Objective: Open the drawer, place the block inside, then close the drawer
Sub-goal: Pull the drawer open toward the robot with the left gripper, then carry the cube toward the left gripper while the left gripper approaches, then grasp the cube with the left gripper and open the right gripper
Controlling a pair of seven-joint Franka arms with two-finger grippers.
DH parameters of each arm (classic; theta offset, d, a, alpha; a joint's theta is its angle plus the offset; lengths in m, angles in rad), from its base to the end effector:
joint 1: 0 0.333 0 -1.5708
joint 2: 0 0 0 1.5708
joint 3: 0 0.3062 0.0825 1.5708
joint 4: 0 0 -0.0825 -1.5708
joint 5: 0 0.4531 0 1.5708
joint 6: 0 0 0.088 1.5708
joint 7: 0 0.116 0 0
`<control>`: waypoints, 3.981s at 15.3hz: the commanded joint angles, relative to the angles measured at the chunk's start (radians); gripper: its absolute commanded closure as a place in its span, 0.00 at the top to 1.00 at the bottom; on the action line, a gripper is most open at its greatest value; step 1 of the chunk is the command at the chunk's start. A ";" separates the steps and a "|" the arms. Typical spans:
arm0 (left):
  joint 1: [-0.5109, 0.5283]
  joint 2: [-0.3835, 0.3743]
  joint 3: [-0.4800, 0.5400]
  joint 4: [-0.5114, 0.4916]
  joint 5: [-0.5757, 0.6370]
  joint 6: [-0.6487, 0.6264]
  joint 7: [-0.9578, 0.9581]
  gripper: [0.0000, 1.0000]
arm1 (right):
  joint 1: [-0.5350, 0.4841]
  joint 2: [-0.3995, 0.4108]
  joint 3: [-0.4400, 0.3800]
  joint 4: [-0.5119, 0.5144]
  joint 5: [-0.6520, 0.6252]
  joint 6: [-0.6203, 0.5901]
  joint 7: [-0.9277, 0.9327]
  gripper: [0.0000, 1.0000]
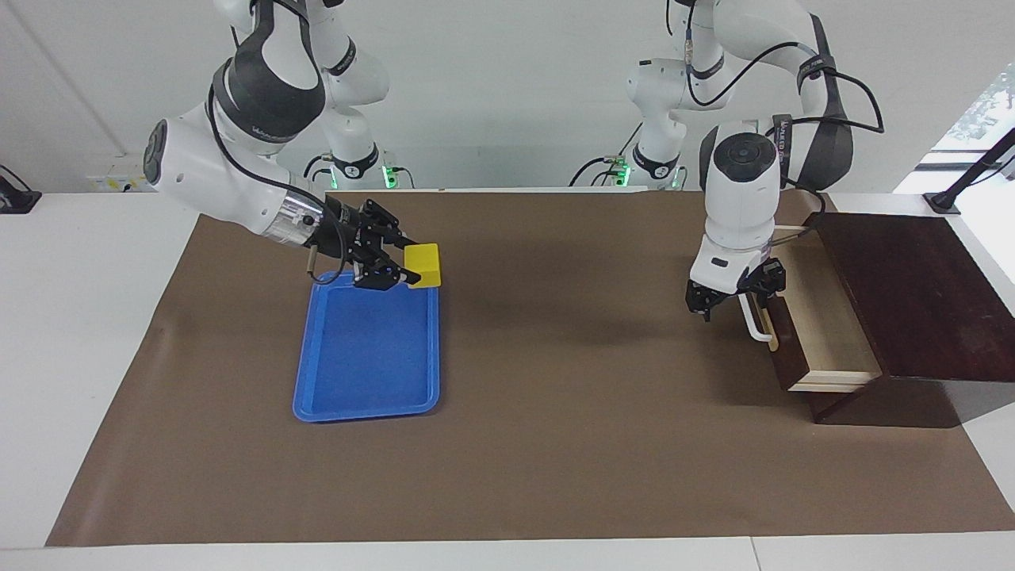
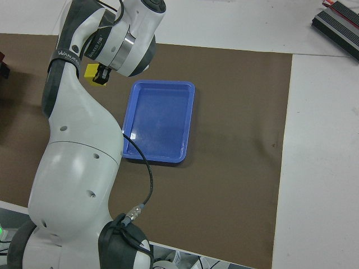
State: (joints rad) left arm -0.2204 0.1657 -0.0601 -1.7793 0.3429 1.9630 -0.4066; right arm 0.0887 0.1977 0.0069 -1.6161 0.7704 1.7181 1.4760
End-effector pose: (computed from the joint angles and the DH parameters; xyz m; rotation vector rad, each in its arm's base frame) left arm 0.6562 -0.1618 0.4221 -2.8527 0.0031 -0.1743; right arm 0.6743 0.1356 0.4922 -1.8359 1.7760 0.8050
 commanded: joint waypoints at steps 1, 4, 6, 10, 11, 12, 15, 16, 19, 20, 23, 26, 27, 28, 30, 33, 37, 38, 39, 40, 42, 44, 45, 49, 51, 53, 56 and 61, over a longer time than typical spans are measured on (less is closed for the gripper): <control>-0.008 -0.012 0.009 0.046 -0.071 -0.015 0.005 1.00 | -0.007 -0.017 0.004 -0.013 -0.014 0.001 -0.025 0.00; 0.013 -0.025 0.013 0.066 -0.189 0.008 0.032 1.00 | -0.007 -0.017 0.004 -0.013 -0.013 0.003 -0.033 0.00; 0.032 -0.034 0.014 0.066 -0.267 0.036 0.055 1.00 | -0.006 -0.017 0.004 -0.013 -0.013 0.006 -0.033 0.00; 0.039 -0.061 0.016 0.060 -0.291 -0.010 0.048 1.00 | 0.000 -0.017 0.004 -0.015 -0.013 0.009 -0.033 0.00; 0.041 -0.066 0.017 0.060 -0.291 -0.042 0.042 1.00 | 0.002 -0.017 0.004 -0.016 -0.013 0.009 -0.033 0.00; 0.042 -0.069 0.019 0.055 -0.295 -0.053 0.023 1.00 | 0.003 -0.017 0.004 -0.016 -0.013 0.009 -0.033 0.00; 0.067 -0.072 0.017 0.046 -0.306 -0.052 -0.116 1.00 | 0.003 -0.017 0.004 -0.016 -0.013 0.012 -0.033 0.00; 0.067 -0.072 0.017 0.047 -0.335 -0.056 -0.127 1.00 | 0.003 -0.017 0.004 -0.016 -0.013 0.015 -0.033 0.00; 0.068 -0.090 0.019 0.057 -0.357 -0.053 -0.202 1.00 | 0.005 -0.017 0.004 -0.013 -0.013 0.020 -0.037 0.00; 0.070 -0.095 0.020 0.058 -0.357 -0.055 -0.262 1.00 | 0.005 -0.017 0.004 -0.013 -0.013 0.031 -0.040 0.00; 0.081 -0.100 0.020 0.055 -0.355 -0.055 -0.430 1.00 | 0.011 -0.015 0.004 -0.015 -0.013 0.046 -0.040 0.00; 0.072 -0.098 0.017 0.069 -0.357 -0.059 -0.611 1.00 | 0.049 -0.017 0.004 -0.018 -0.011 0.075 -0.025 0.00; 0.070 -0.100 0.014 0.075 -0.358 -0.067 -0.703 1.00 | 0.068 -0.017 0.004 -0.025 -0.011 0.102 -0.007 0.00; 0.067 -0.100 0.010 0.077 -0.358 -0.084 -0.786 1.00 | 0.084 -0.018 0.004 -0.037 -0.011 0.133 0.010 0.00; 0.044 -0.101 0.008 0.081 -0.358 -0.122 -0.874 1.00 | 0.124 -0.018 0.004 -0.042 -0.008 0.170 0.030 0.00; 0.039 -0.091 0.008 0.139 -0.355 -0.177 -1.061 1.00 | 0.187 0.002 0.004 -0.042 -0.005 0.251 0.085 0.00; 0.030 -0.088 0.006 0.149 -0.352 -0.188 -1.375 1.00 | 0.258 0.019 0.005 -0.047 0.000 0.349 0.150 0.00; 0.003 -0.086 0.008 0.150 -0.349 -0.164 -1.446 1.00 | 0.288 0.019 0.007 -0.057 0.000 0.397 0.180 0.00; -0.007 -0.084 0.008 0.156 -0.348 -0.165 -1.498 1.00 | 0.314 0.019 0.007 -0.064 0.001 0.434 0.199 0.00; -0.020 -0.083 0.006 0.162 -0.351 -0.167 -1.526 1.00 | 0.331 0.019 0.007 -0.074 0.003 0.460 0.208 0.00; -0.062 -0.080 0.006 0.187 -0.360 -0.206 -1.529 1.00 | 0.338 0.019 0.007 -0.077 0.036 0.469 0.210 0.00; -0.099 -0.039 0.006 0.249 -0.380 -0.287 -1.537 1.00 | 0.341 0.019 0.011 -0.077 0.040 0.469 0.210 0.00; -0.126 -0.005 0.008 0.299 -0.384 -0.326 -1.554 1.00 | 0.353 0.022 0.012 -0.073 0.040 0.466 0.210 0.00; -0.226 0.109 0.009 0.443 -0.381 -0.377 -1.673 1.00 | 0.394 0.048 0.012 -0.062 0.050 0.501 0.220 0.00; -0.263 0.130 0.010 0.474 -0.383 -0.374 -1.706 1.00 | 0.398 0.051 0.012 -0.056 0.069 0.514 0.240 0.00; -0.286 0.141 0.011 0.478 -0.381 -0.360 -1.739 1.00 | 0.404 0.065 0.012 -0.033 0.084 0.520 0.259 0.00; -0.303 0.146 0.011 0.482 -0.383 -0.354 -1.746 1.00 | 0.399 0.065 0.012 -0.028 0.099 0.517 0.260 0.00; -0.321 0.169 0.013 0.498 -0.378 -0.351 -1.747 1.00 | 0.390 0.068 0.012 -0.030 0.101 0.509 0.260 0.00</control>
State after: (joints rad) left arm -0.5085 0.2974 -0.0669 -1.3260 -0.0261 1.6347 -2.1408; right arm 0.4873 0.2510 0.0138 -1.6644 0.8524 2.2239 1.7202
